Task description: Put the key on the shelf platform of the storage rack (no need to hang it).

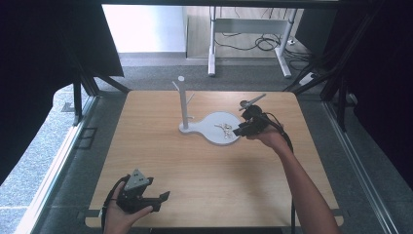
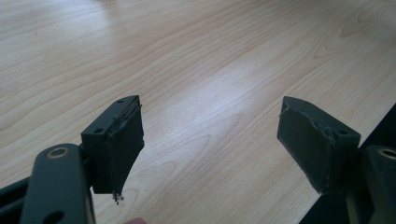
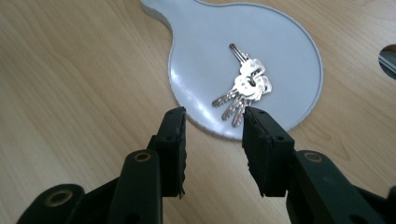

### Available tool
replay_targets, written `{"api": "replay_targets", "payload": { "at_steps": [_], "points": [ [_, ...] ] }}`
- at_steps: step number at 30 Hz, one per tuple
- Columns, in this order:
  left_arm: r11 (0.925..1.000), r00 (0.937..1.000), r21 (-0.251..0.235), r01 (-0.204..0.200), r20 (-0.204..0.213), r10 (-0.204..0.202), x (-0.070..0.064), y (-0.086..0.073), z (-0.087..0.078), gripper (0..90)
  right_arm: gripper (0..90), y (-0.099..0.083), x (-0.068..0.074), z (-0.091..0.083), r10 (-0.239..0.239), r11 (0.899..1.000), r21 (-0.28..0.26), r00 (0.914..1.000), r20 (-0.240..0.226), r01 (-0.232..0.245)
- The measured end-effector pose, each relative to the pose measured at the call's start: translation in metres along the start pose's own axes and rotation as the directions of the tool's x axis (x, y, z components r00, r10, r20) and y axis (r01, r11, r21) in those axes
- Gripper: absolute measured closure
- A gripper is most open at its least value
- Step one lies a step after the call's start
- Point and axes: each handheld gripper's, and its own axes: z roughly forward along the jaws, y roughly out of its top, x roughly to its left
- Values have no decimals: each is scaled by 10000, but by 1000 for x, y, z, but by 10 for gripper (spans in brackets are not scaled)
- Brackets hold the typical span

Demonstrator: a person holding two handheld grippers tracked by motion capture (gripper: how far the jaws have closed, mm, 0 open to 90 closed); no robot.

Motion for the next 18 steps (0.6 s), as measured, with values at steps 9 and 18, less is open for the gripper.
{"api": "replay_targets", "payload": {
  "at_steps": [9, 18],
  "points": [
    [9999, 10000, 82, -62, -5, 62, -1, 0, 2, 230, 557, -36, 5, -25, 26, 9995, -303, 10000, -62, -28],
    [9999, 9999, 85, -126, 4, 126, -5, 1, 1, 229, 518, -87, 9, -30, 492, 9975, -489, 9985, -227, -503]
  ]
}}
